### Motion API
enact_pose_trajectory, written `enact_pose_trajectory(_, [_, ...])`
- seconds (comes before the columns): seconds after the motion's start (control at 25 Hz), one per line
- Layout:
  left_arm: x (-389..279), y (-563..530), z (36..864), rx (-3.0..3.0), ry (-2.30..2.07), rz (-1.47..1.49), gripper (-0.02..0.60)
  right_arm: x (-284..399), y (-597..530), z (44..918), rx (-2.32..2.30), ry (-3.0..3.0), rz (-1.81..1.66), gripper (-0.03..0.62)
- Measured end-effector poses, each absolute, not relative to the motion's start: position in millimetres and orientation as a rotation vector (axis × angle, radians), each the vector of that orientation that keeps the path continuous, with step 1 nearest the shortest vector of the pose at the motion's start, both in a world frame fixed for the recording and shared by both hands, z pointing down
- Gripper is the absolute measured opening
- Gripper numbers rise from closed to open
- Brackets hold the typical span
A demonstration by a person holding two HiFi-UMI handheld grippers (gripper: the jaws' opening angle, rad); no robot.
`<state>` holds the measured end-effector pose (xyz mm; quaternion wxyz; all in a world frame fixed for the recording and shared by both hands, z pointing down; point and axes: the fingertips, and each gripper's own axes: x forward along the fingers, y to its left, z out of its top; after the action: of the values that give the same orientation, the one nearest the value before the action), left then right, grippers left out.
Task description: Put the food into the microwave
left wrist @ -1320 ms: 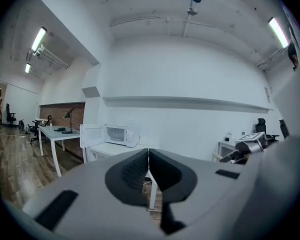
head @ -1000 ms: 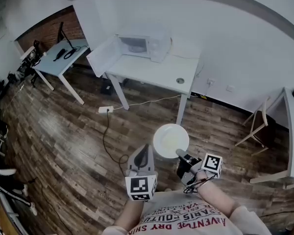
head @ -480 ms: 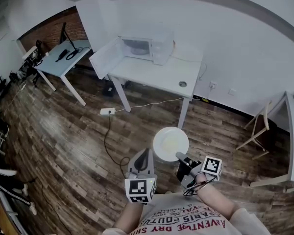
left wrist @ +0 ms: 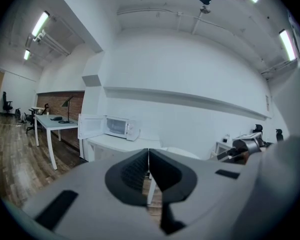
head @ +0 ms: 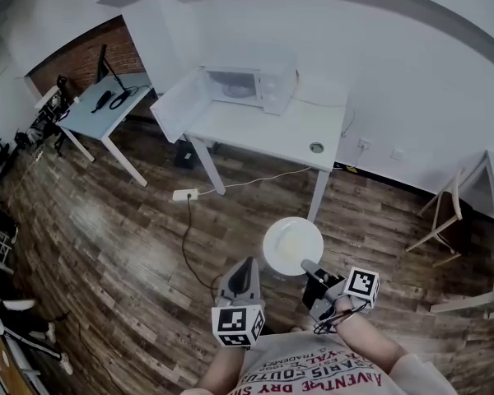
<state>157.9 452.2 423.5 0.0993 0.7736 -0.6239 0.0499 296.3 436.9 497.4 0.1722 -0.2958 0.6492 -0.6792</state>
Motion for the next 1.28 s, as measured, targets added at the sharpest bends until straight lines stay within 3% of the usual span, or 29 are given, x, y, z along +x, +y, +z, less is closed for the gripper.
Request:
enact_pose_trajectory(0.76, [-24.3, 299.9, 411.0, 2.442, -1.696, 0.183, 0.006, 149.9, 305.0, 487.2, -1.036, 1.642, -1.787, 0.021])
enact_pose_trajectory(1.28, [-85.7, 243.8, 434.6, 2.315, -1.736, 0.174, 0.008, 66.6, 223.2, 502.4, -0.979, 1.64, -1.911, 0.021])
